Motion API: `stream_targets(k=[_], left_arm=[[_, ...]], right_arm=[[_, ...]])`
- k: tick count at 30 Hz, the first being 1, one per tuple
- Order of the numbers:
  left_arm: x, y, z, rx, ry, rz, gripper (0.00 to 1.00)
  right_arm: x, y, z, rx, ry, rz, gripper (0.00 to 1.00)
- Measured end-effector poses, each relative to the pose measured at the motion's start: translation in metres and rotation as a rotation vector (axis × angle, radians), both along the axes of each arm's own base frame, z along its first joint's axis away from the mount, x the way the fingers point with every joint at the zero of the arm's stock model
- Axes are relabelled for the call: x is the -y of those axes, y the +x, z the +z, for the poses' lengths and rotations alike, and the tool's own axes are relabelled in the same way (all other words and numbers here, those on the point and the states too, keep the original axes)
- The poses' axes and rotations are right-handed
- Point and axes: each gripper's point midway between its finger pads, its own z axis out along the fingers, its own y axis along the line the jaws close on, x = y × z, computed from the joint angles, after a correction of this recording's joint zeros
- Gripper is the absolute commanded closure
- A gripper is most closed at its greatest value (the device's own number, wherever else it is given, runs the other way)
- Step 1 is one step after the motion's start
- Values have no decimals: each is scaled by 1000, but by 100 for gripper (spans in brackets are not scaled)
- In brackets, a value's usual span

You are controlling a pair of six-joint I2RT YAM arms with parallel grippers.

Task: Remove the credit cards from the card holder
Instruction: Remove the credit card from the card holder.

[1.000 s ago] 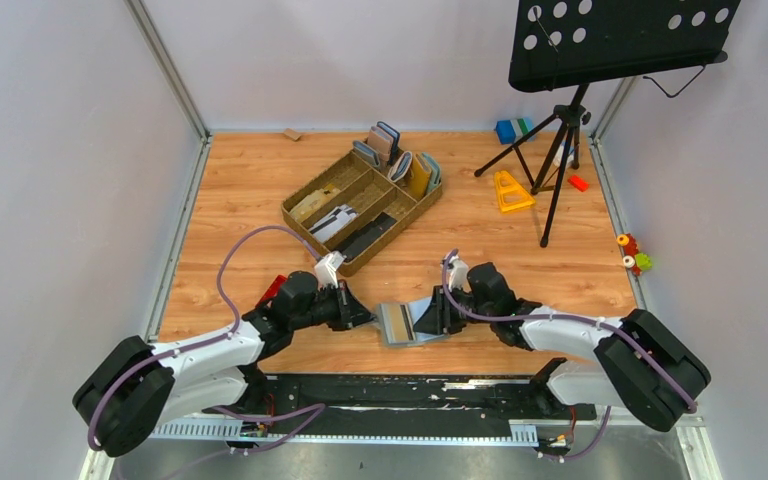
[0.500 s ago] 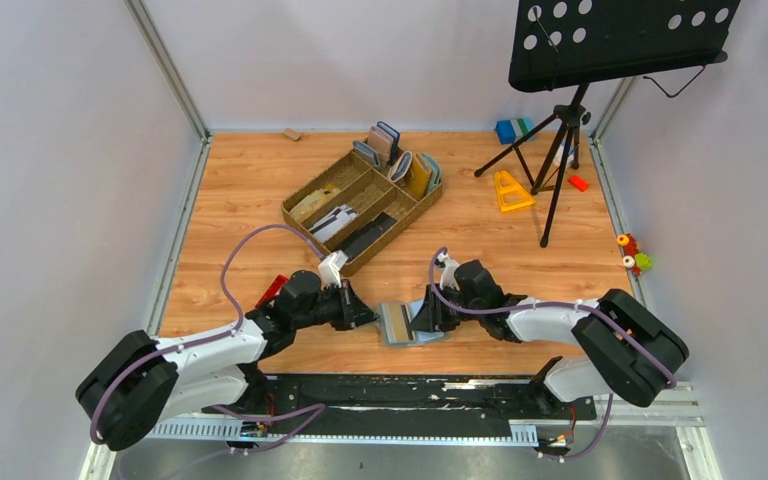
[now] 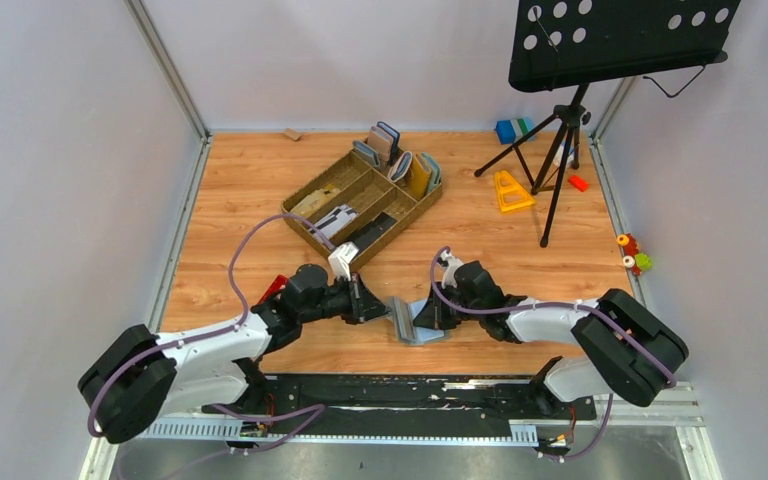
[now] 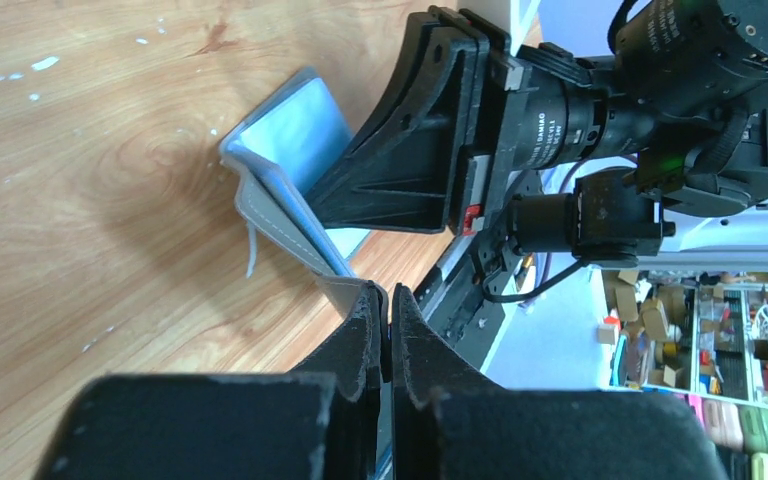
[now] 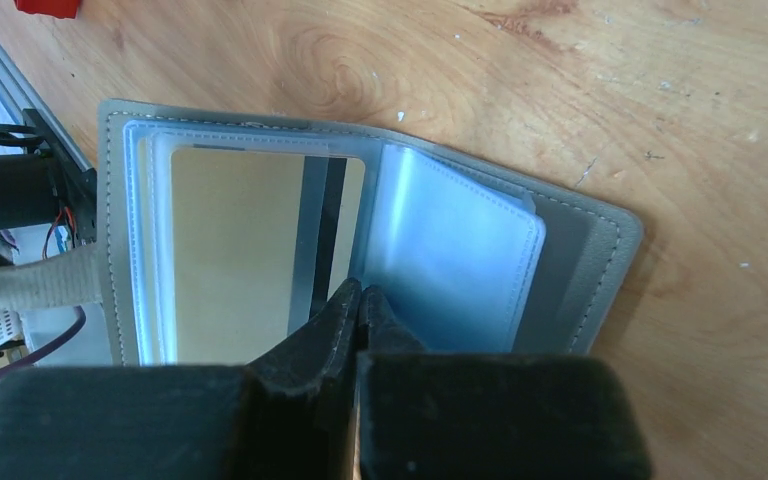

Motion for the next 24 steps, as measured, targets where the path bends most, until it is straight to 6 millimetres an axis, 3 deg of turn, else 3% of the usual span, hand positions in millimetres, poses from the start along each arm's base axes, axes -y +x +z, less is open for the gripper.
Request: stream_targets(k=[11, 17, 19, 21, 24], left_arm=[[45, 10, 14, 18, -13, -71, 100], [61, 17, 13, 25, -8, -90, 93], [63, 19, 14, 37, 3, -92, 87], [63, 21, 15, 49, 25, -97, 75], [62, 24, 14, 65, 69, -104, 48]], right_arm=[[0, 4, -1, -38, 56, -13, 100], [3, 5, -2, -73, 103, -17, 100], [4, 5, -2, -85, 123, -21, 100], [4, 5, -2, -94, 136, -22, 100], [3, 4, -2, -101, 146, -17, 100]])
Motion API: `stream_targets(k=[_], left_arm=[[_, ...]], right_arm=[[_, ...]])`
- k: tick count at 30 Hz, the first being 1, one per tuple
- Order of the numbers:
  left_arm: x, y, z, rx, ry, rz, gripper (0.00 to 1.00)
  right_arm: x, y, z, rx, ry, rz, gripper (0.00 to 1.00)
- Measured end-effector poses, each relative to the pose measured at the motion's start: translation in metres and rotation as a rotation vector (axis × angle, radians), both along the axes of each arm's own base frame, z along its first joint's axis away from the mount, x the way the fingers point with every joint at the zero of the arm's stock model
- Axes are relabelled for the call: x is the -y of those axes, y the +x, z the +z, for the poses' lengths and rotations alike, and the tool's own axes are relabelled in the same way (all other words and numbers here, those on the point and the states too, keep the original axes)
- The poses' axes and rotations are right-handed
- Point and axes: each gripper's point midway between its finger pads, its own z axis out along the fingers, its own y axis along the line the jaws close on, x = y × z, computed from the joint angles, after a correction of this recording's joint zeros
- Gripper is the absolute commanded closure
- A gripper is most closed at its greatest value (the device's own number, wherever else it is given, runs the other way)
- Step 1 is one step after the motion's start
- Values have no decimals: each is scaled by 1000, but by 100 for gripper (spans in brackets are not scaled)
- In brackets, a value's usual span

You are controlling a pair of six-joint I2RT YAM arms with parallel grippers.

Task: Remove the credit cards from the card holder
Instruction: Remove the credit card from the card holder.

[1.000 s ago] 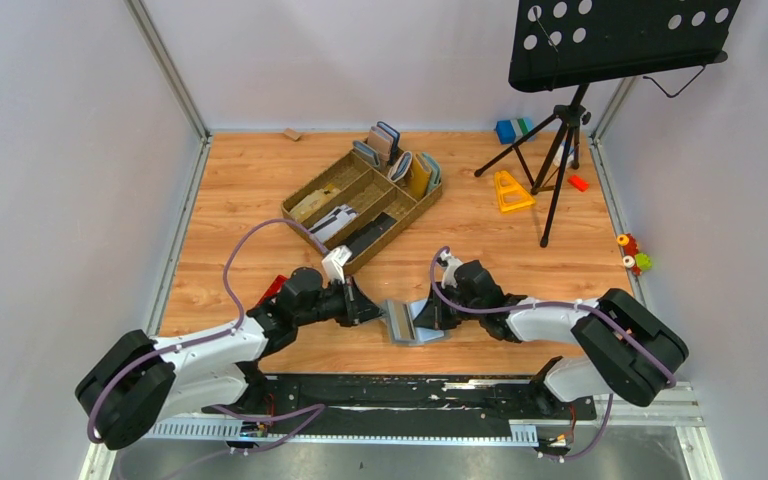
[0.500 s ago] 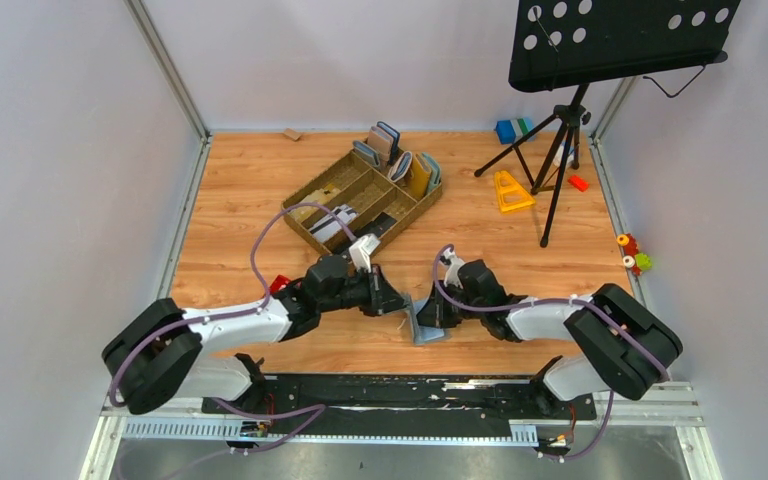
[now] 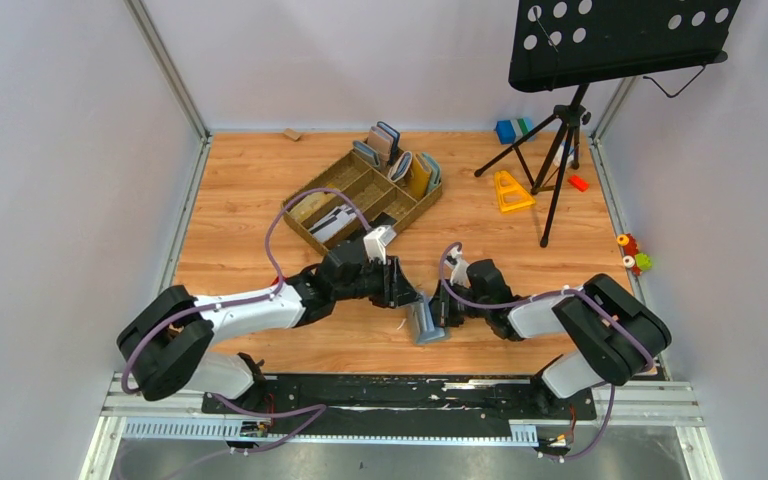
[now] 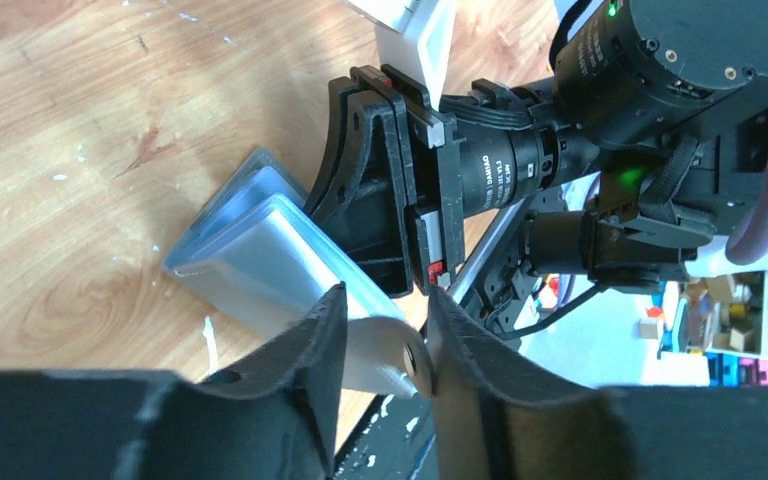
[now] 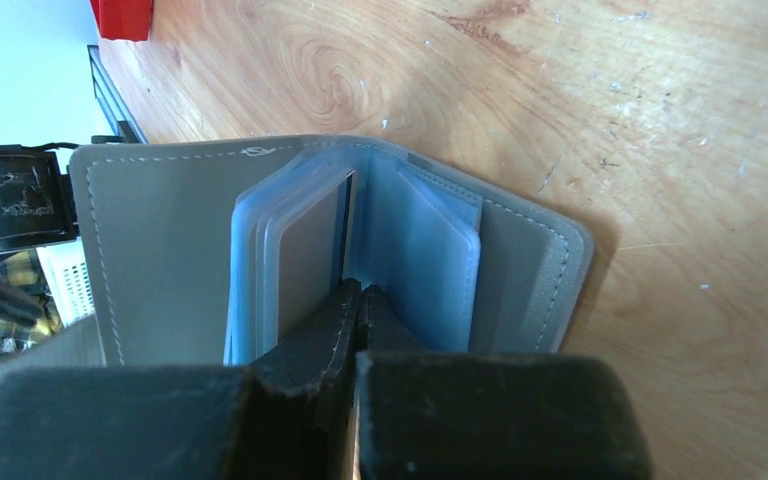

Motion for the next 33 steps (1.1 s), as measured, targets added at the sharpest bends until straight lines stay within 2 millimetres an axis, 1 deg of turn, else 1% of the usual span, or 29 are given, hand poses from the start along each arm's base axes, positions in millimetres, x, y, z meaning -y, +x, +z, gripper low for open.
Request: stream_targets(k=[1, 4, 6, 8, 10, 11, 13, 15, 17, 19, 20, 22, 25, 29, 33], left_arm=[[-2, 1, 0, 8, 17, 2, 41], [-14, 0, 2, 34, 65, 19, 29], [-23, 0, 9, 53, 79, 40, 13], [-32, -1, 16, 75, 84, 67, 1], [-42, -4, 15, 77, 90, 92, 0], [-48, -6, 9, 68, 101, 108, 0], [-60, -11, -9, 34, 136, 134, 0], [-73, -19, -35, -24, 183, 161, 0], [-83, -27, -55, -77, 216, 181, 0], [-89, -33, -68, -116, 228, 196, 0], [-90, -35, -72, -127, 224, 198, 0], [-86, -36, -73, -142, 200, 195, 0], [-76, -32, -66, -134, 151, 180, 0], [-67, -30, -60, -125, 109, 162, 0], [-57, -27, -45, -94, 40, 144, 0]], right_arm=[[0, 0, 0, -3, 3, 2, 100], [-1, -1, 0, -7, 10, 7, 100], [-1, -1, 0, -8, 14, 9, 100], [-1, -1, 0, -9, 15, 8, 100], [-2, -1, 0, -11, 15, 7, 100], [-2, -1, 0, -12, 15, 6, 100], [-2, -1, 0, -14, 16, 5, 100], [-2, -1, 0, -14, 17, 5, 100], [-2, -1, 0, -13, 19, 5, 100], [-2, -1, 0, -14, 21, 5, 100], [-2, -1, 0, -13, 23, 5, 100], [-2, -1, 0, -13, 26, 6, 100], [-2, -1, 0, -13, 26, 7, 100], [-1, -3, 1, -17, 21, 7, 100], [1, -10, 3, -20, -9, 12, 100]])
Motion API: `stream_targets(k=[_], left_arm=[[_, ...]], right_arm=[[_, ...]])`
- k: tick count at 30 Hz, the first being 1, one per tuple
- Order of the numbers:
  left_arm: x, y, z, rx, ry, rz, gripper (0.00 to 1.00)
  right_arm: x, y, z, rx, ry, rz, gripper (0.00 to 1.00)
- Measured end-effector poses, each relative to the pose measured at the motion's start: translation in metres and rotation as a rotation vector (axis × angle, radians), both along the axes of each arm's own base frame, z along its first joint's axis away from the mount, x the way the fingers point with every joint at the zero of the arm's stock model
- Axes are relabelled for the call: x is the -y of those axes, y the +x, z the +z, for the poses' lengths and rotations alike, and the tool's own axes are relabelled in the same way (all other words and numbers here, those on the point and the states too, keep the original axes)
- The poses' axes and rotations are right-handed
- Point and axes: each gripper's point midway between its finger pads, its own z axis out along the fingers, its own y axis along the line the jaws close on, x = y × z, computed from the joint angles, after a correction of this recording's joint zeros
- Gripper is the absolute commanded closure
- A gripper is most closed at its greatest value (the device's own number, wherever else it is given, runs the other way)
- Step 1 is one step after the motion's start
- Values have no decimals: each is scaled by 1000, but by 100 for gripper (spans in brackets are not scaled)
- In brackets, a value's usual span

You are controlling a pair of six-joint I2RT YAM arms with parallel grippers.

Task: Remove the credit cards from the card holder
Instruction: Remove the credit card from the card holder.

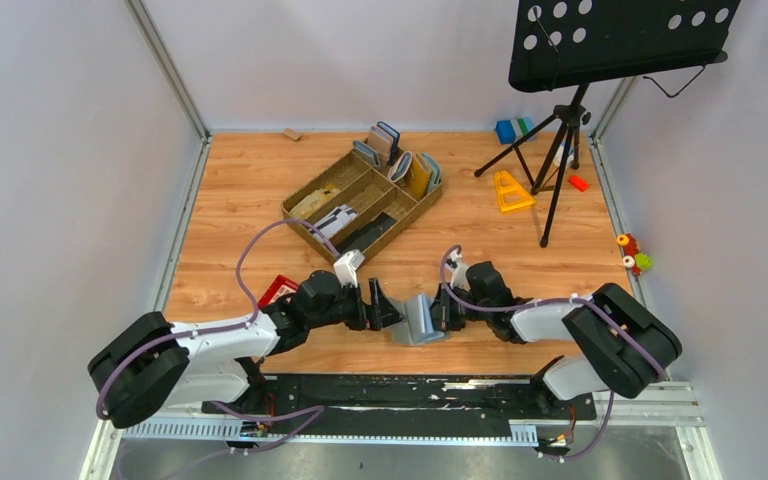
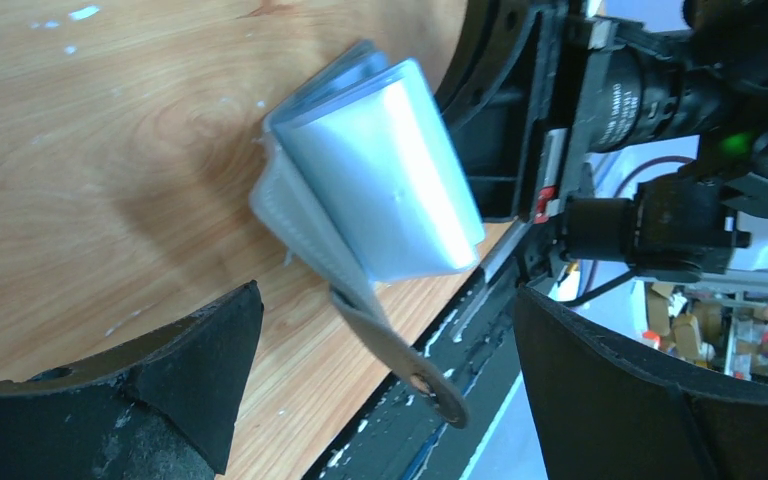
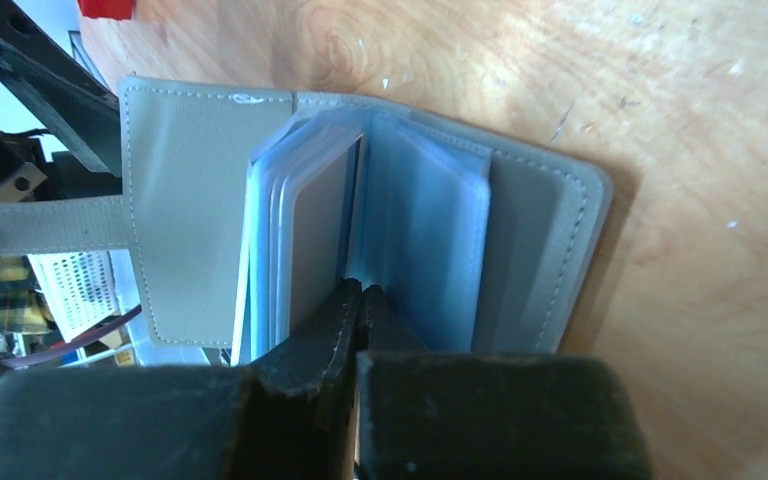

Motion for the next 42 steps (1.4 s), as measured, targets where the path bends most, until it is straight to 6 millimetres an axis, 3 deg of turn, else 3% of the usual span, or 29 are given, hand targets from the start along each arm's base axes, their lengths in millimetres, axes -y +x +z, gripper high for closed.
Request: stream_targets(k=[6, 22, 31, 42], left_arm=[[11, 0, 14, 24, -76, -31, 0], [15, -2, 17, 40, -116, -54, 0], [15, -2, 16, 39, -116, -55, 1], [15, -4, 7, 20, -93, -62, 4]], right_arm=[[-1, -8, 3, 10, -58, 18, 100], [-23, -23, 1, 12, -81, 92, 100], [-28, -16, 11, 44, -101, 92, 100], [-49, -5, 30, 100, -105, 125, 100]])
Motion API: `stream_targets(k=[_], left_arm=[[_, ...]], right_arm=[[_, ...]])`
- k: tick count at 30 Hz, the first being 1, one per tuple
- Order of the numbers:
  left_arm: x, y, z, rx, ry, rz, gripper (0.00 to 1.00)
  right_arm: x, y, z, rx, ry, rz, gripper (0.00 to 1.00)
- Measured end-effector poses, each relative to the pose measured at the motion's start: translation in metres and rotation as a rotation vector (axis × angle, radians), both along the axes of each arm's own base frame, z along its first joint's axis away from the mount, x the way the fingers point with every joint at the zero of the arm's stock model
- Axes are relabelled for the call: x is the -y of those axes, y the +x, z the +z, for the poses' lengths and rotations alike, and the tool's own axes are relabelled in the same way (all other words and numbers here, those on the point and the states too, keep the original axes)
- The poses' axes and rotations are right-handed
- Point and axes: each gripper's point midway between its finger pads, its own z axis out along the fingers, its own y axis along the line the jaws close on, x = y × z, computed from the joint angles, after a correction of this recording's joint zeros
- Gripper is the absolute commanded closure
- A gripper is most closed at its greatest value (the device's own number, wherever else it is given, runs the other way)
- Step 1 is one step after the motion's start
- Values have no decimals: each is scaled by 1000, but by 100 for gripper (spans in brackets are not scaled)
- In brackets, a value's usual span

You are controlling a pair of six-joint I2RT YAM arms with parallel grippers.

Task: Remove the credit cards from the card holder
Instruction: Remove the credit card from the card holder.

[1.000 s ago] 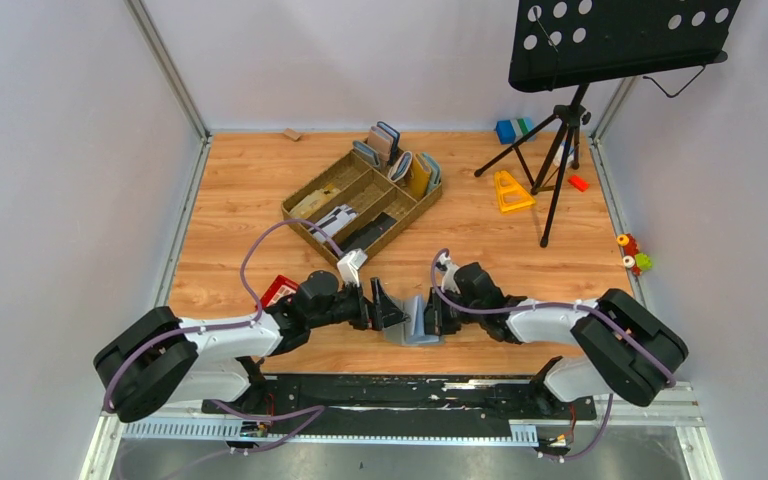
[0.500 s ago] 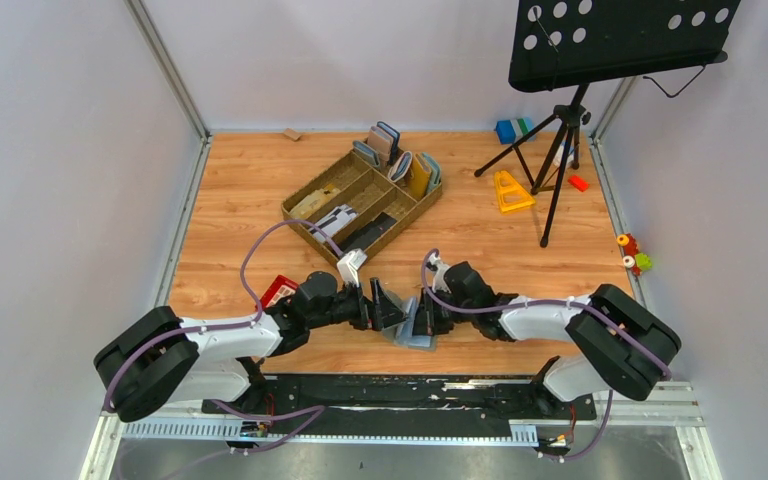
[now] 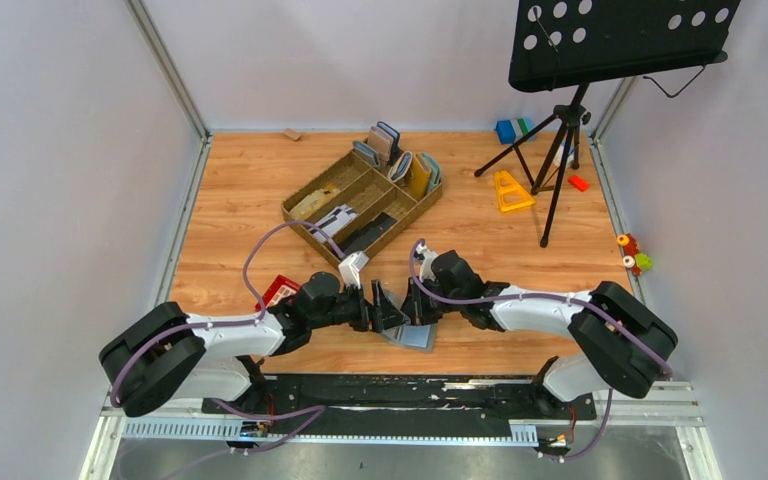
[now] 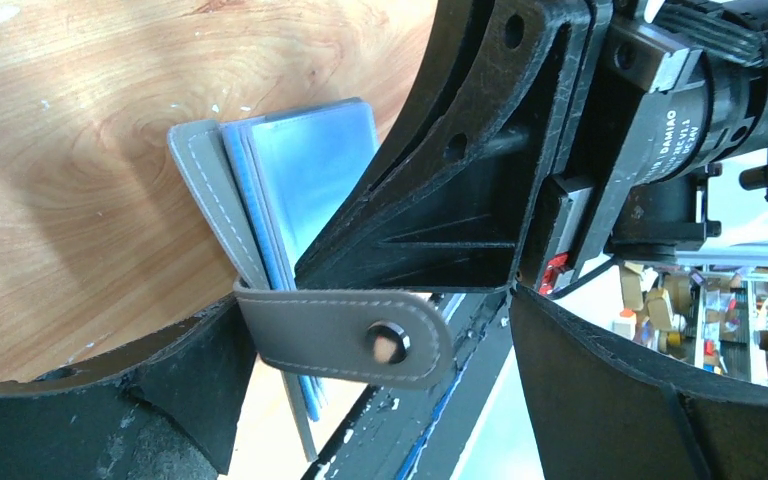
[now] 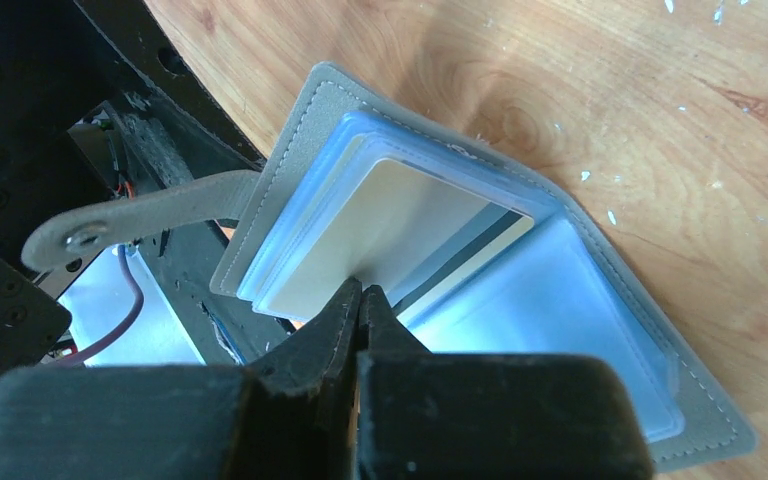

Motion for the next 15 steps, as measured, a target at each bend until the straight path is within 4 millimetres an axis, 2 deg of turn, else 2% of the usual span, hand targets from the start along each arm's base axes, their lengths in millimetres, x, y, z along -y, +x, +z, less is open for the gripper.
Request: stream_targets(k=[15], left_arm=[[-1, -3, -8, -16, 17, -13, 10]], right_arm=[[-2, 1, -1, 2, -9, 1, 100]])
